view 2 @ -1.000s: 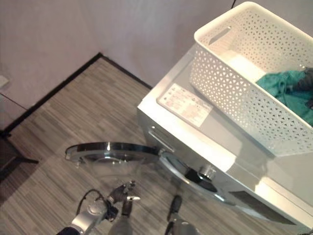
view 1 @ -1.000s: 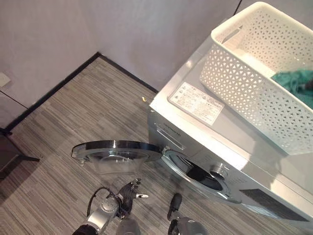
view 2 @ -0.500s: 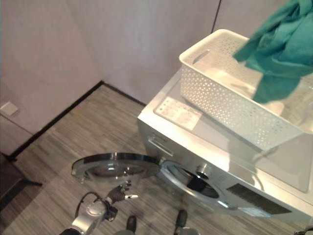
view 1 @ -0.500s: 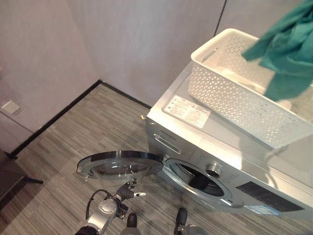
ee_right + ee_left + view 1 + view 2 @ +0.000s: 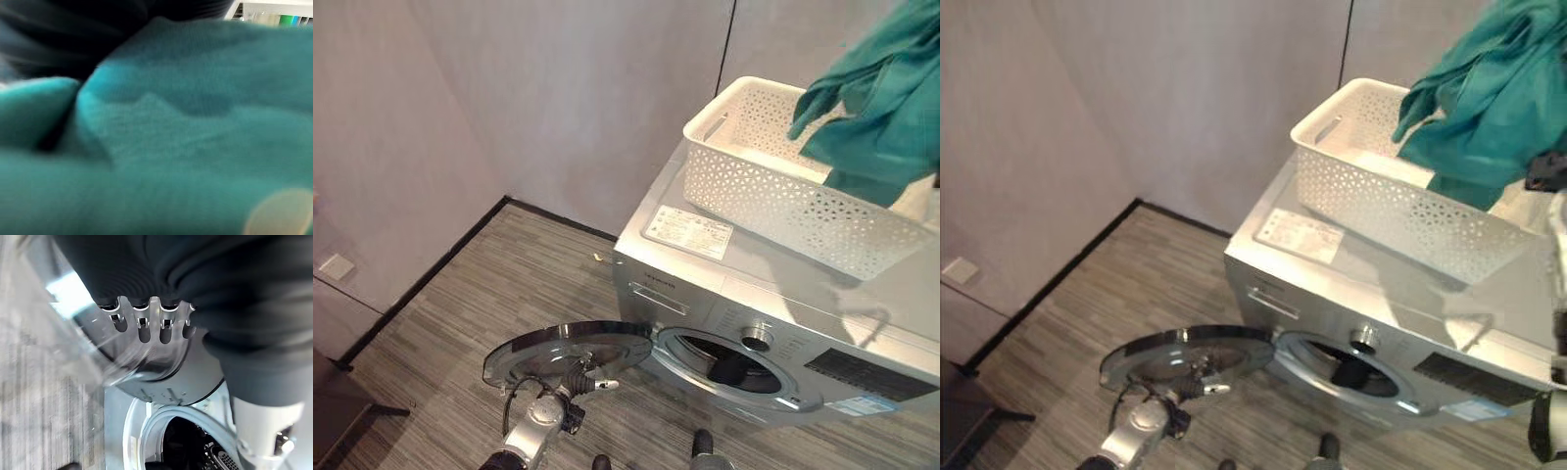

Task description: Grab the laundry basket,head to the washer,open it,put in the laundry and shut it.

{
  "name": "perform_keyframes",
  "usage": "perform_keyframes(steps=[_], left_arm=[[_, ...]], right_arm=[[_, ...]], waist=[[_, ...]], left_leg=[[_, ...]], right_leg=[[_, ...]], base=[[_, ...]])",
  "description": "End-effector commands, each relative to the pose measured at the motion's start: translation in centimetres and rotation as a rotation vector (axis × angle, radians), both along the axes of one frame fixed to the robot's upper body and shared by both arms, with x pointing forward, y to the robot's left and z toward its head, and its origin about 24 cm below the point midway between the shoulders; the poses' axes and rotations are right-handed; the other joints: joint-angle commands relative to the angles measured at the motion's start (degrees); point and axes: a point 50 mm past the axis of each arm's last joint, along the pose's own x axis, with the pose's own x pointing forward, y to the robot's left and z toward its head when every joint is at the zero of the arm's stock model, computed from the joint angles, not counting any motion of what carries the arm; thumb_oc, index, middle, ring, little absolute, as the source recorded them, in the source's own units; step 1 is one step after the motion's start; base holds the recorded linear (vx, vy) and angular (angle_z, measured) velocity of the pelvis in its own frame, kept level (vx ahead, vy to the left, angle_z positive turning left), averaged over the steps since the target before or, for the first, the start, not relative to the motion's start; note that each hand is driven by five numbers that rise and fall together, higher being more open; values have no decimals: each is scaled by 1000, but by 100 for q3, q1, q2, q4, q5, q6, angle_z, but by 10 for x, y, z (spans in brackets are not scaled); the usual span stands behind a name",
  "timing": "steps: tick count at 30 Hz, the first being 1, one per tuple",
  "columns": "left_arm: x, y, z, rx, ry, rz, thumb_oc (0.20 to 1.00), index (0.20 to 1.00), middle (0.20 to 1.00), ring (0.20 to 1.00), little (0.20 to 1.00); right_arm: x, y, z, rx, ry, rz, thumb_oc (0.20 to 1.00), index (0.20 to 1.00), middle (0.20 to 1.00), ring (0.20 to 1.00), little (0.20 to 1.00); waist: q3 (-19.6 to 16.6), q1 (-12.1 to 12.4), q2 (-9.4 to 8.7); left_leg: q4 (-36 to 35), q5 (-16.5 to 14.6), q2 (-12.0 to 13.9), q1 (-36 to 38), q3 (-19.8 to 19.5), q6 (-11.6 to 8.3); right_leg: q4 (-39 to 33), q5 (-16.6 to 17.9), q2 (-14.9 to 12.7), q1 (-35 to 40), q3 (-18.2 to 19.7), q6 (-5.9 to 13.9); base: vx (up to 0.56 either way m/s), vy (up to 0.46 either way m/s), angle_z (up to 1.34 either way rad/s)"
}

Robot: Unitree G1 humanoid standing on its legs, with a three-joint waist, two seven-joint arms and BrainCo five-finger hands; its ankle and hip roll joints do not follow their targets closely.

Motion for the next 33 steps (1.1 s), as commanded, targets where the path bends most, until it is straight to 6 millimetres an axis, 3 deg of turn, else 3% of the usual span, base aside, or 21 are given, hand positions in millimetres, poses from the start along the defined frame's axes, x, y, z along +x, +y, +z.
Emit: perform_keyframes(steps=[1,8,10,15,18,20,21,22,23,26,28,29,31,32,33], left_arm=[[16,3,13,34,-91,-16,1000,1000,1000,1000,1000],[26,15,21,57,-134,38,1000,1000,1000,1000,1000],[26,23,20,65,-135,88,1000,1000,1000,1000,1000],[26,28,22,53,-143,139,1000,1000,1000,1000,1000],[29,28,26,39,-167,153,1000,1000,1000,1000,1000],[30,28,28,35,-179,168,1000,1000,1000,1000,1000],[31,28,30,25,-190,181,1000,1000,1000,1000,1000],[35,25,34,15,-210,184,1000,1000,1000,1000,1000],[37,24,36,3,-226,201,1000,1000,1000,1000,1000],[42,23,43,-19,-262,217,1000,1000,1000,1000,1000],[49,14,51,-38,-301,197,1000,1000,1000,1000,1000],[55,3,57,-57,-330,170,1000,1000,1000,1000,1000],[58,-3,61,-66,-346,153,1000,1000,1000,1000,1000],[64,-12,69,-74,-381,121,1000,1000,1000,1000,1000],[68,-14,75,-83,-408,114,1000,1000,1000,1000,1000]], right_arm=[[-28,26,40,-49,-299,87,200,200,200,200,200],[-63,53,53,-147,-474,190,200,200,200,200,200],[-73,60,52,-193,-503,202,200,200,200,200,200],[-67,63,34,-155,-450,233,200,200,200,200,200],[-60,66,8,-93,-366,277,200,200,200,200,200],[-57,70,3,-75,-359,291,200,200,200,200,200],[-54,73,-2,-71,-336,305,200,200,200,200,200],[-52,77,-8,-61,-307,334,200,200,200,200,200],[-51,83,-10,-56,-306,367,200,200,200,200,200],[-47,95,-12,-63,-289,426,200,200,200,200,200],[-47,104,-15,-71,-276,475,200,200,200,200,200],[-51,106,-17,-82,-268,502,200,200,200,200,200],[-53,106,-17,-91,-267,513,200,200,200,200,200],[-53,113,-15,-90,-276,563,200,200,200,200,200],[-52,117,-11,-100,-287,586,200,200,200,200,200]], waist=[[-244,35,-289],[-175,-55,-120],[-250,-59,-44],[-397,90,-138],[-570,299,-370],[-598,371,-427],[-630,414,-468],[-567,469,-542],[-574,504,-578],[-496,541,-572],[-314,608,-566],[-174,553,-512],[-99,519,-489],[44,531,-480],[111,526,-499]], left_leg=[[620,-1100,-29,107,303,385],[423,-688,82,-55,798,470],[257,-429,176,-234,1129,522],[107,-230,223,-442,1582,543],[154,-123,175,-689,1855,480],[239,-63,218,-840,1933,418],[287,-21,248,-971,1967,385],[440,132,367,-1216,1930,291],[488,75,404,-1260,1861,202],[713,284,653,-1527,2016,88],[899,570,854,-1828,1872,-91],[887,844,987,-2013,1757,-282],[890,984,1036,-2110,1712,-375],[999,1148,1054,-2169,1474,-559],[1220,1040,997,-2148,1109,-596]], right_leg=[[1020,-285,-470,-719,593,510],[2044,-691,-285,-788,34,306],[2881,-1017,-138,-673,-141,273],[3386,-1003,-154,-315,-261,340],[2754,-842,-25,291,-221,447],[2350,-880,29,443,-177,447],[1985,-1025,124,559,-39,416],[1613,-1579,394,555,300,175],[1328,-1875,445,656,378,143],[840,-1961,607,781,253,-7],[610,-2053,840,799,254,-161],[416,-2036,1035,821,89,-248],[348,-2018,1066,833,-25,-287],[367,-1944,1061,739,-64,-367],[393,-1864,1016,630,-46,-390]], base=[[-65,125,-37],[-141,77,-42],[-247,61,-34],[-170,-52,-63],[-176,-143,-81],[-189,-177,-57],[-282,-309,-65],[-210,-309,-75],[-189,-270,-82],[-201,-220,-33],[-292,-344,8],[-245,-286,34],[-210,-183,84],[-317,-141,90],[-403,-60,86]])
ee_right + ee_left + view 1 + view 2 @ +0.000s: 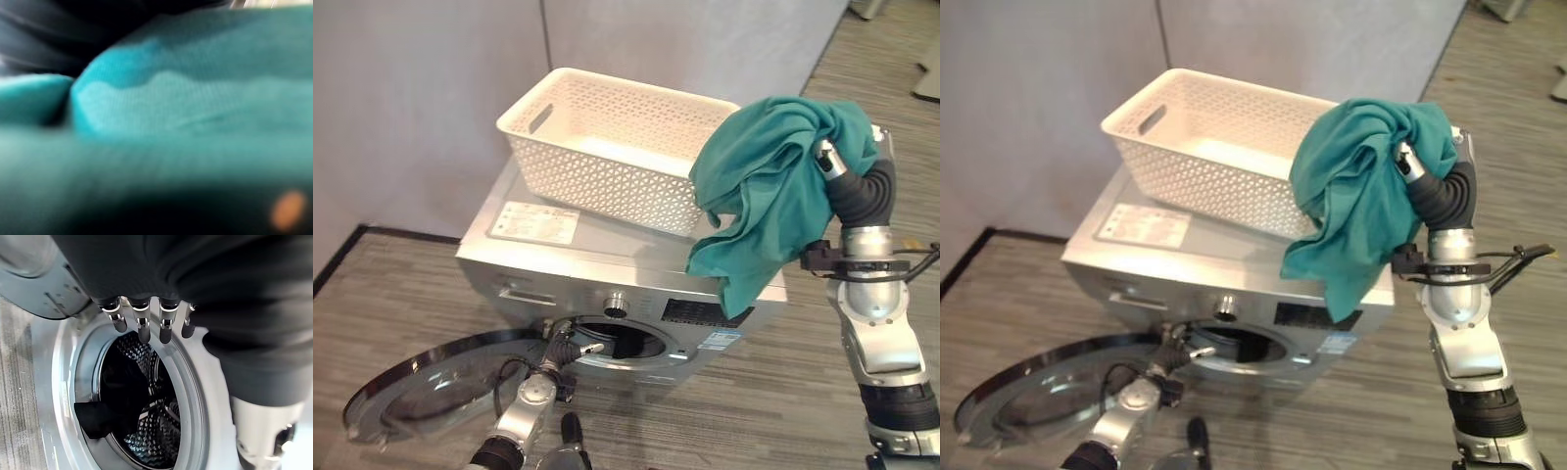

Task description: Grab the laundry basket,head to the washer,open it,put in the laundry and shut it.

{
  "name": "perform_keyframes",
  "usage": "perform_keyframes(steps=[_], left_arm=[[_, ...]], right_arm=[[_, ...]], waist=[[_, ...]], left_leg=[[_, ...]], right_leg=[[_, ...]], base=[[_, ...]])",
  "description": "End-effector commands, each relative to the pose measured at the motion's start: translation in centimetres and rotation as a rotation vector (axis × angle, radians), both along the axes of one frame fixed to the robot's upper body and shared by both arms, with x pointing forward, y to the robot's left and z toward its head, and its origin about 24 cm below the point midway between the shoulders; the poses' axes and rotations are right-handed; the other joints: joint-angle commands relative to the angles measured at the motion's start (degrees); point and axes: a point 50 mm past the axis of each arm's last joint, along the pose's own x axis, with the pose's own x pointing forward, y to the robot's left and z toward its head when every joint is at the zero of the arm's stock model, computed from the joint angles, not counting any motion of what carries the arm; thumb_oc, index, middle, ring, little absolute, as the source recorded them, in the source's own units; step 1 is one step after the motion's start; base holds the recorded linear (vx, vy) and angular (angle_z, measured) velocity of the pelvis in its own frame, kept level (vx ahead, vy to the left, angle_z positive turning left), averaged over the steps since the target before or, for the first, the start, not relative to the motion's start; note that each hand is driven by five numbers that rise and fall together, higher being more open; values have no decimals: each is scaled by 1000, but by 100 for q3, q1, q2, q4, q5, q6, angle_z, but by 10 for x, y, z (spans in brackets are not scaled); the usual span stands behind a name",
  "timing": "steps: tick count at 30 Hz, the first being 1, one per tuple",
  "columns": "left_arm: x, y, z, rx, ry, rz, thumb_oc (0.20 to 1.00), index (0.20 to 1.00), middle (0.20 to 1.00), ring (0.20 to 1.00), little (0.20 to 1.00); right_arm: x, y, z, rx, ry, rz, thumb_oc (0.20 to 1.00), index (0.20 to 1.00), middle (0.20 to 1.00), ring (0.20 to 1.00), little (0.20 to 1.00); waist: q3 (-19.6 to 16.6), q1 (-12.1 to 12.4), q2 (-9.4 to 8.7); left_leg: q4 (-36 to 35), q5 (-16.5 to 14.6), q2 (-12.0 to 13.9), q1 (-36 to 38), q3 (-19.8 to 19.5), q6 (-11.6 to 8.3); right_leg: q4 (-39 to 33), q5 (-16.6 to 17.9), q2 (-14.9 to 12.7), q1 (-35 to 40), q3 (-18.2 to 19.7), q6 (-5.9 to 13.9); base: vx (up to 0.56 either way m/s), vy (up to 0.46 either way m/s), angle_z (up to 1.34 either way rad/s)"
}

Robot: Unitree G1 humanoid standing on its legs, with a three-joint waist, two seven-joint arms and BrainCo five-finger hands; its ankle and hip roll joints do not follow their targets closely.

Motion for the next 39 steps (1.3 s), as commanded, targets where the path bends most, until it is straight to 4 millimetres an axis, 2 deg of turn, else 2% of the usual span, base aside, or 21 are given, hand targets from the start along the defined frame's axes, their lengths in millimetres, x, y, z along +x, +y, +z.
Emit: perform_keyframes(steps=[1,3,4,5,6,7,9,11,15,17,18,19,20,21,22,24,28,31,33,39], left_arm=[[42,-16,53,1,-261,-99,1000,1000,1000,1000,1000],[40,-21,53,-6,-263,-126,1000,1000,1000,1000,1000],[41,-20,53,-7,-265,-122,1000,1000,1000,1000,1000],[37,-24,50,-17,-248,-137,1000,1000,1000,1000,1000],[36,-26,47,-20,-236,-139,1000,1000,1000,1000,1000],[35,-26,47,-21,-234,-138,1000,1000,1000,1000,1000],[36,-30,45,-21,-229,-147,1000,1000,1000,1000,1000],[38,-33,54,-6,-280,-183,1000,1000,1000,1000,1000],[48,-38,84,96,-442,-282,1000,1000,1000,1000,1000],[55,-36,106,173,-557,-310,1000,1000,1000,1000,1000],[54,-36,106,176,-557,-311,1000,1000,1000,1000,1000],[59,-29,132,216,-684,-280,1000,1000,1000,1000,1000],[60,-26,142,225,-729,-262,1000,1000,1000,1000,1000],[60,-26,142,226,-728,-262,1000,1000,1000,1000,1000],[60,-20,164,236,-825,-235,1000,1000,1000,1000,1000],[60,-15,185,253,-910,-220,1000,1000,1000,1000,1000],[65,-19,198,251,-952,-230,1000,1000,1000,1000,1000],[71,-32,206,226,-970,-256,1000,1000,1000,1000,1000],[76,-47,211,198,-962,-309,1000,1000,1000,1000,1000],[79,-69,206,130,-888,-402,1000,1000,1000,1000,1000]], right_arm=[[-13,17,57,-13,-262,136,200,200,200,200,200],[-1,33,59,8,-250,200,200,200,200,200,200],[0,35,60,7,-252,203,200,200,200,200,200],[5,40,56,-6,-231,191,200,200,200,200,200],[5,42,52,-7,-218,198,200,200,200,200,200],[5,42,52,-8,-215,199,200,200,200,200,200],[3,42,47,-4,-207,198,200,200,200,200,200],[3,41,36,-2,-168,199,200,200,200,200,200],[-2,42,22,-6,-120,253,200,200,200,200,200],[-6,41,16,-5,-101,276,200,200,200,200,200],[-6,41,16,-4,-101,277,200,200,200,200,200],[-10,37,10,-11,-82,269,200,200,200,200,200],[-12,35,7,-22,-72,264,200,200,200,200,200],[-12,35,7,-22,-72,264,200,200,200,200,200],[-15,32,4,-47,-49,258,200,200,200,200,200],[-17,30,-2,-74,-9,266,200,200,200,200,200],[-18,28,-10,-78,49,293,200,200,200,200,200],[-18,31,-15,-71,83,334,200,200,200,200,200],[-15,34,-16,-66,95,348,200,200,200,200,200],[-8,37,-15,-61,106,332,200,200,200,200,200]], waist=[[238,-92,-319],[180,-120,-321],[192,-136,-314],[58,-269,-168],[-48,-359,-70],[-54,-344,-65],[-237,-424,15],[-366,-465,95],[-428,-519,151],[-442,-555,176],[-443,-548,167],[-444,-538,148],[-437,-544,127],[-436,-545,125],[-428,-552,93],[-420,-556,75],[-401,-580,53],[-395,-597,50],[-395,-611,59],[-400,-588,99]], left_leg=[[1407,-894,188,-219,-995,-591],[1825,-1470,166,249,-1457,-509],[1827,-1459,167,244,-1452,-501],[1520,-1617,387,814,-1477,-443],[1139,-1662,423,1115,-1364,-437],[1049,-1638,427,1185,-1329,-437],[613,-1642,347,1424,-1174,-470],[150,-1864,144,1667,-1050,-410],[-134,-1866,34,1809,-932,-368],[-215,-1863,15,1851,-881,-343],[-224,-1860,13,1860,-874,-342],[-251,-1841,15,1872,-866,-339],[-259,-1837,14,1877,-875,-335],[-260,-1836,12,1880,-876,-334],[-264,-1839,17,1882,-879,-331],[-265,-1832,14,1874,-875,-337],[-265,-1815,20,1872,-900,-342],[-278,-1795,26,1868,-925,-352],[-290,-1767,32,1857,-952,-360],[-332,-1722,22,1853,-1001,-364]], right_leg=[[593,-407,-697,-299,456,218],[682,-357,-795,-536,607,235],[686,-342,-795,-543,610,236],[712,-323,-770,-627,614,307],[714,-295,-750,-628,640,354],[710,-294,-746,-615,660,358],[750,-235,-796,-622,715,432],[841,-172,-952,-666,726,495],[840,-55,-1060,-732,781,583],[824,-26,-1073,-746,818,605],[823,-24,-1073,-745,824,607],[807,-8,-1092,-737,814,623],[796,-1,-1095,-730,827,628],[794,0,-1096,-726,826,629],[752,20,-1096,-720,838,642],[721,28,-1090,-705,846,647],[698,34,-1096,-673,827,656],[669,30,-1097,-644,809,656],[615,32,-1094,-602,786,655],[545,43,-1085,-551,741,657]], base=[[-297,33,40],[-144,76,-22],[-43,157,-57],[10,189,-36],[32,185,-25],[75,119,-7],[71,128,-5],[0,182,-2],[-40,91,-4],[-7,16,0],[-4,3,-6],[-6,-14,-5],[-7,-15,-3],[-7,-36,0],[-2,-36,-2],[-5,-40,-6],[-11,-20,-4],[0,0,0],[-9,-18,0],[-8,-16,8]])
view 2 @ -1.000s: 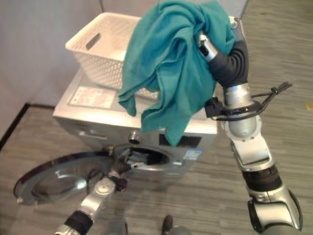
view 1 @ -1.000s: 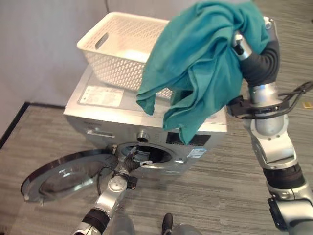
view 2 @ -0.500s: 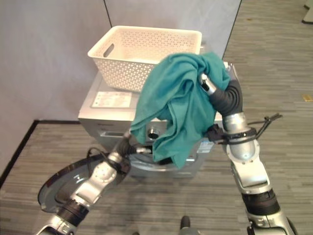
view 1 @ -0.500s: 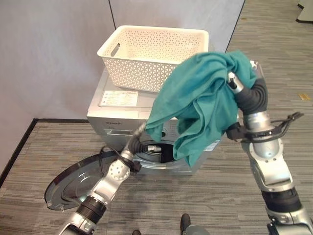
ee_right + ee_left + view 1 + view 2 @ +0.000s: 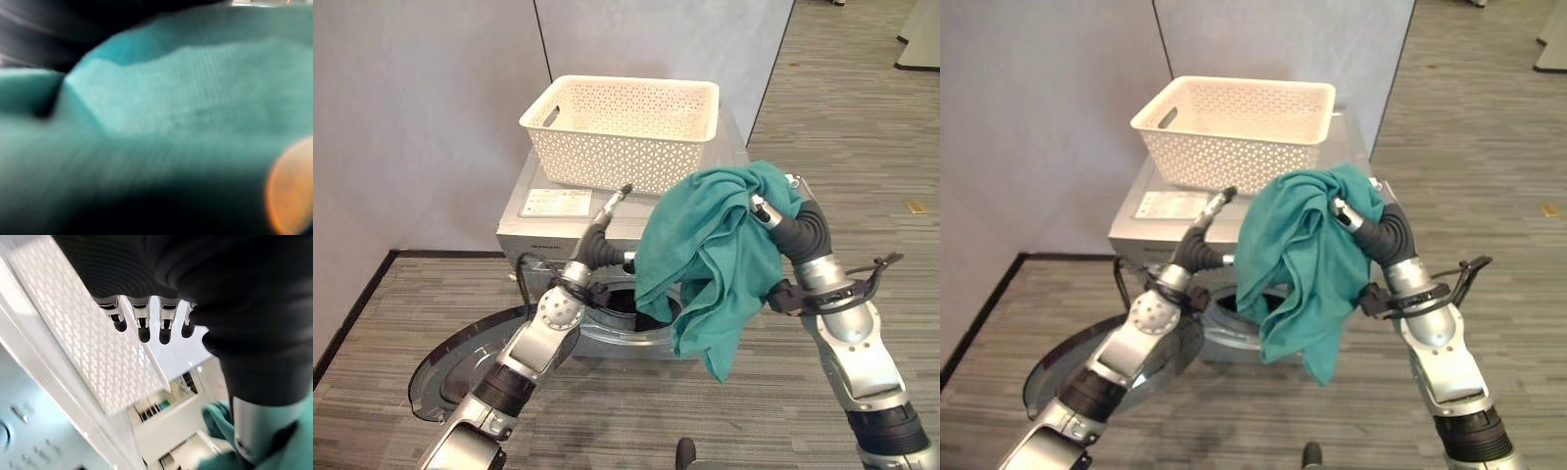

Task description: Grab the laundry basket,head to the washer,open it,put in the laundry and shut it.

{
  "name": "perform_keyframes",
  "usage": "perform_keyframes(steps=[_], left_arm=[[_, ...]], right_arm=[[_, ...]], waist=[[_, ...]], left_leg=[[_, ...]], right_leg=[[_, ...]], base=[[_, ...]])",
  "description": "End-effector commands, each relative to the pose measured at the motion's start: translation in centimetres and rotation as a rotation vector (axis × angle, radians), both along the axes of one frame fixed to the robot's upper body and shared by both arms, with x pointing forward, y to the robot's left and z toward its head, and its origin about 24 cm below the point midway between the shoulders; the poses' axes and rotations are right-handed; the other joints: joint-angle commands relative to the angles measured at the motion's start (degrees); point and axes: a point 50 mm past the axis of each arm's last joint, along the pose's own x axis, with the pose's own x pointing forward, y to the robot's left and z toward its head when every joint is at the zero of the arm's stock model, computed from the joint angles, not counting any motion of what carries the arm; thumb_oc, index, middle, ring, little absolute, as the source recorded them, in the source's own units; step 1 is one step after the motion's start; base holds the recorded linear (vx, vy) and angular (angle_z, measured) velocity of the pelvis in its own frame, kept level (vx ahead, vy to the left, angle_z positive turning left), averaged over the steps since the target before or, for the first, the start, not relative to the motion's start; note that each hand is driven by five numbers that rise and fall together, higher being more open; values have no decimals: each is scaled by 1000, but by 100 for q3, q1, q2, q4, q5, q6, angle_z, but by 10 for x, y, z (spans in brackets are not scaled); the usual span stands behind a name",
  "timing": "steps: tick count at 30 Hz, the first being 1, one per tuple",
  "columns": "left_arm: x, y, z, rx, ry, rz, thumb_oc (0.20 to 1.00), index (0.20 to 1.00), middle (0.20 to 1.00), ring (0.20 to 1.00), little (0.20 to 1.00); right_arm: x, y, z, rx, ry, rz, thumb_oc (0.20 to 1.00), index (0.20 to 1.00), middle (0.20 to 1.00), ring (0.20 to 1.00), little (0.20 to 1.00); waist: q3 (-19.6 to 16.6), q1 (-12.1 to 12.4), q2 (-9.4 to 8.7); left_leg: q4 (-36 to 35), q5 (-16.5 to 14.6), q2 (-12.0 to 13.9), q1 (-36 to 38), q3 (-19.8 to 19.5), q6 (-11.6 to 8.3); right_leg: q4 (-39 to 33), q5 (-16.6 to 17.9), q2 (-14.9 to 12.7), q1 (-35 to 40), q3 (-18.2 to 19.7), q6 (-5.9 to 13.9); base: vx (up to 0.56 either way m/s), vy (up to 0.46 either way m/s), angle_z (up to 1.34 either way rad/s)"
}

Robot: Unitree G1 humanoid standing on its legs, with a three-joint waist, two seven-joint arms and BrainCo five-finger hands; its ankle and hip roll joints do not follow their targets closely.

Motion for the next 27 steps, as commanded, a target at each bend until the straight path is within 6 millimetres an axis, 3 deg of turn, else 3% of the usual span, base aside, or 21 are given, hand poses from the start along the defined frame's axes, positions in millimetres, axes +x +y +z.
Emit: perform_keyframes(steps=[1,6,16,22,27], left_arm=[[18,-22,15,34,-12,-71,1000,1000,1000,1000,1000],[21,-54,10,7,54,-137,1000,1000,1000,1000,1000],[17,-85,17,-234,219,-281,1000,1000,1000,1000,1000],[15,-87,30,-224,181,-329,1000,1000,1000,1000,1000],[12,-85,19,-195,220,-354,1000,1000,1000,1000,1000]], right_arm=[[-1,9,32,45,-141,46,200,200,200,200,200],[6,21,28,64,-111,80,200,200,200,200,200],[24,42,8,69,24,125,200,200,200,200,200],[27,49,2,111,67,162,200,200,200,200,200],[28,42,-3,116,88,125,200,200,200,200,200]], waist=[[-227,-33,-321],[-224,-24,-320],[-215,48,-239],[-219,74,-201],[-241,81,-198]], left_leg=[[307,-266,23,-112,78,113],[290,-238,20,-114,18,111],[280,-183,6,-125,-67,109],[264,-157,-2,-110,-99,102],[266,-172,-12,-94,-106,106]], right_leg=[[638,-1096,-368,149,208,316],[622,-1117,-369,213,153,296],[597,-1119,-392,296,57,286],[580,-1117,-405,365,-9,282],[572,-1121,-411,409,-42,277]], base=[[-13,-23,7],[-8,-18,6],[-8,-8,7],[4,4,5],[17,-4,7]])
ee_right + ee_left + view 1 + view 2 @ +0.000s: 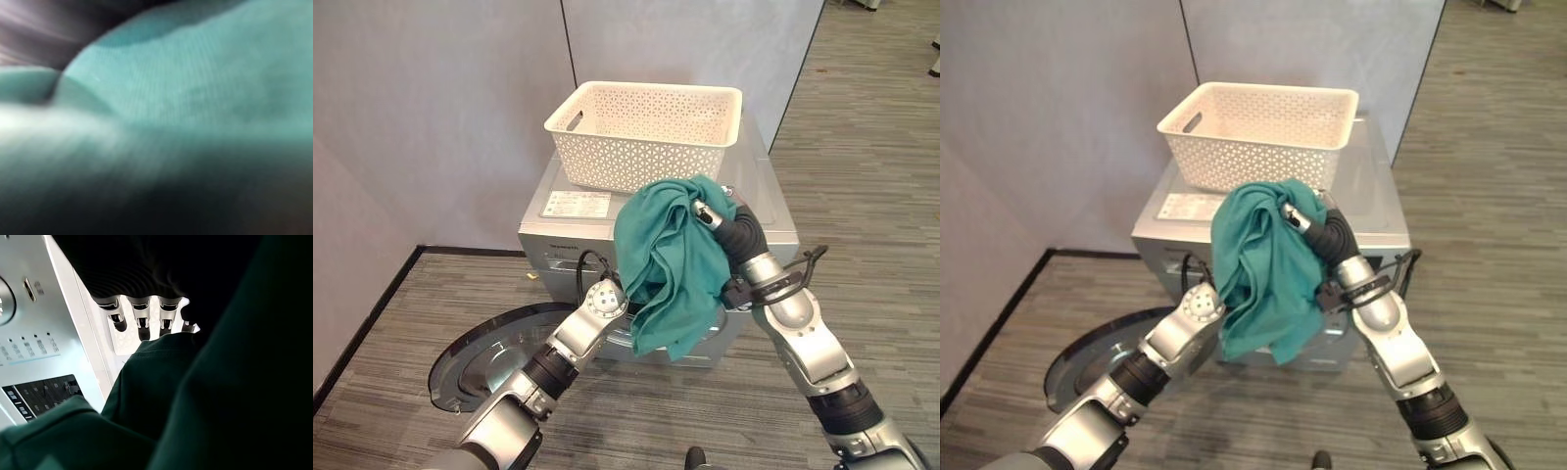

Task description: Grab the laundry basket,head to the washer,open it,put in the laundry and shut it.

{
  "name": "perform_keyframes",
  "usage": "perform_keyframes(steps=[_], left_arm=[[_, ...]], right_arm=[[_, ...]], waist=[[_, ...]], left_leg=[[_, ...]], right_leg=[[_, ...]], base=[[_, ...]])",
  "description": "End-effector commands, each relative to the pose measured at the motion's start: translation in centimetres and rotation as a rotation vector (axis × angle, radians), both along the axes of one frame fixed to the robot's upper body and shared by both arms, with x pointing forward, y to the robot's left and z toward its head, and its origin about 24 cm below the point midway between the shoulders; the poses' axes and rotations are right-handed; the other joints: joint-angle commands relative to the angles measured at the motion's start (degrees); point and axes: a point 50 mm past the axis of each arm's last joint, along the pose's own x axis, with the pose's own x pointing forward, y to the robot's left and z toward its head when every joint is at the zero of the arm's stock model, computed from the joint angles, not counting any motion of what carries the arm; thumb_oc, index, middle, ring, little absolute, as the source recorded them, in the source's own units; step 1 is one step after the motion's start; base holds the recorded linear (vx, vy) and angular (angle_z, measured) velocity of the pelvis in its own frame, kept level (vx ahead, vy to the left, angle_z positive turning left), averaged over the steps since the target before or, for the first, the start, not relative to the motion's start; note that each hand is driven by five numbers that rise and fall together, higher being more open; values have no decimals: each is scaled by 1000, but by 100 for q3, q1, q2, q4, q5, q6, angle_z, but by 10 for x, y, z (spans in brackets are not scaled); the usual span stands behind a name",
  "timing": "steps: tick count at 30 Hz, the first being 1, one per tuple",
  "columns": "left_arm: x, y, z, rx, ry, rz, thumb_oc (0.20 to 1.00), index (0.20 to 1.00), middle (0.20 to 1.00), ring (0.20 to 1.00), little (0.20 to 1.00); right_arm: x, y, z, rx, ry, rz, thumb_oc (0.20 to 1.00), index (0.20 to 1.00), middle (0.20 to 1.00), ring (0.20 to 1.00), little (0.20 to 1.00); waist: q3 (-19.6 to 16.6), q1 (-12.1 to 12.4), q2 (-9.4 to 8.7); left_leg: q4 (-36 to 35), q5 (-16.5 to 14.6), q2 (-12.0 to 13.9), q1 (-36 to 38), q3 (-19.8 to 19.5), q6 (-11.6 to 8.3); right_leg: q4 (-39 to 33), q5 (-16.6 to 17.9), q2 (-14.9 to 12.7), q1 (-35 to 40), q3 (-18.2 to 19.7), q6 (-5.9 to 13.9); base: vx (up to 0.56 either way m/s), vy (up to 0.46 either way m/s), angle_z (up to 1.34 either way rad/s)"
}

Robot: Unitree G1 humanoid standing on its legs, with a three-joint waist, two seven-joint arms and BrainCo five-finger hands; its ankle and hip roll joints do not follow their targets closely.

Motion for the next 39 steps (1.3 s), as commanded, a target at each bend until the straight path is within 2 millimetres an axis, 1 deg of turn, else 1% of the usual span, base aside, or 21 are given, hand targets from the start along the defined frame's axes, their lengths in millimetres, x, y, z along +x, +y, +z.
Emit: perform_keyframes(steps=[1,3,4,8,9,10,11,12,13,14,15,17,20,26,31,33,34,36,37,38,39], left_arm=[[2,-19,29,9,-114,-114,1000,1000,1000,1000,1000],[1,-16,26,23,-116,-113,1000,1000,1000,1000,1000],[-2,-10,20,52,-115,-115,1000,1000,1000,1000,1000],[-7,-2,9,98,-103,-115,1000,1000,1000,1000,1000],[-8,1,9,128,-126,-115,1000,1000,1000,1000,1000],[-11,10,10,185,-177,-118,1000,1000,1000,1000,1000],[-12,11,10,187,-177,-118,1000,1000,1000,1000,1000],[-14,16,10,202,-192,-118,1000,1000,1000,1000,1000],[-18,27,9,240,-217,-113,1000,1000,1000,1000,1000],[-18,27,9,241,-218,-113,1000,1000,1000,1000,1000],[-22,34,12,265,-256,-110,1000,1000,1000,1000,1000],[-26,40,13,274,-267,-110,1000,1000,1000,1000,1000],[-28,40,14,270,-274,-113,1000,1000,1000,1000,1000],[-25,30,23,275,-342,-108,1000,1000,1000,1000,1000],[-25,9,34,248,-367,-164,1000,1000,1000,1000,1000],[-24,7,35,245,-369,-168,1000,1000,1000,1000,1000],[-24,0,37,240,-373,-187,1000,1000,1000,1000,1000],[-24,-4,37,242,-368,-200,1000,1000,1000,1000,1000],[-22,-18,31,276,-351,-235,1000,1000,1000,1000,1000],[-22,-18,31,275,-352,-235,1000,1000,1000,1000,1000],[-21,-24,27,313,-352,-248,1000,1000,1000,1000,1000]], right_arm=[[7,-6,18,57,-64,-33,200,200,200,200,200],[7,-9,18,50,-65,-49,200,200,200,200,200],[8,-15,18,25,-68,-79,200,200,200,200,200],[8,-24,18,-1,-78,-125,200,200,200,200,200],[8,-28,20,-8,-87,-146,200,200,200,200,200],[9,-37,23,-27,-105,-187,200,200,200,200,200],[9,-37,23,-27,-105,-187,200,200,200,200,200],[9,-40,24,-35,-112,-202,200,200,200,200,200],[10,-47,27,-47,-124,-236,200,200,200,200,200],[10,-47,27,-47,-124,-236,200,200,200,200,200],[10,-51,29,-56,-135,-259,200,200,200,200,200],[10,-55,29,-62,-141,-278,200,200,200,200,200],[10,-57,29,-59,-143,-292,200,200,200,200,200],[10,-55,32,-28,-165,-291,200,200,200,200,200],[13,-52,32,-14,-164,-294,200,200,200,200,200],[13,-51,33,-12,-164,-293,200,200,200,200,200],[14,-49,32,-4,-160,-289,200,200,200,200,200],[14,-48,32,-3,-158,-286,200,200,200,200,200],[17,-44,29,-1,-143,-275,200,200,200,200,200],[17,-44,30,-1,-144,-276,200,200,200,200,200],[18,-39,29,-6,-140,-261,200,200,200,200,200]], waist=[[-181,62,-291],[-181,77,-291],[-163,114,-282],[-154,172,-291],[-144,193,-297],[-117,246,-302],[-118,245,-307],[-100,274,-304],[-73,328,-306],[-74,327,-310],[-57,373,-310],[-44,402,-320],[-39,421,-330],[-23,405,-349],[-29,357,-354],[-21,354,-350],[-30,328,-347],[-25,319,-341],[-27,275,-332],[-25,277,-331],[-28,244,-327]], left_leg=[[261,-231,70,-89,226,84],[269,-236,67,-92,218,86],[275,-239,65,-101,211,90],[291,-250,62,-113,182,97],[295,-251,65,-123,173,95],[310,-256,59,-146,156,95],[313,-257,59,-147,156,95],[317,-260,58,-159,146,94],[333,-262,57,-188,118,96],[337,-264,57,-192,116,96],[352,-264,62,-212,97,96],[357,-264,67,-225,84,93],[365,-260,64,-246,69,94],[359,-256,59,-254,36,90],[355,-248,75,-254,40,88],[353,-246,76,-255,37,87],[345,-244,79,-245,42,86],[335,-239,82,-240,49,83],[319,-233,84,-228,56,80],[318,-233,84,-227,56,80],[311,-231,87,-217,68,77]], right_leg=[[570,-1070,-306,212,272,225],[568,-1070,-308,216,268,227],[565,-1070,-316,225,251,228],[550,-1078,-316,244,236,223],[545,-1083,-317,253,219,222],[537,-1083,-318,260,201,221],[536,-1082,-318,260,201,221],[535,-1086,-320,258,190,224],[533,-1089,-322,246,177,222],[534,-1089,-322,245,176,222],[540,-1090,-325,242,150,215],[537,-1096,-323,254,126,207],[534,-1100,-321,271,104,199],[545,-1126,-306,286,61,175],[579,-1158,-288,279,36,162],[587,-1162,-287,275,33,161],[586,-1164,-281,268,41,162],[585,-1164,-278,266,44,162],[577,-1164,-272,267,73,161],[577,-1164,-271,267,73,160],[575,-1168,-268,264,92,160]], base=[[9,1,3],[0,0,0],[0,0,0],[2,-2,1],[0,0,0],[0,-18,4],[-5,-13,8],[-17,-9,10],[-17,-9,6],[-15,-16,4],[0,0,0],[-5,-14,6],[-5,-17,11],[-2,-6,4],[0,0,0],[0,0,0],[0,0,0],[0,0,0],[0,0,0],[0,0,0],[0,0,0]])
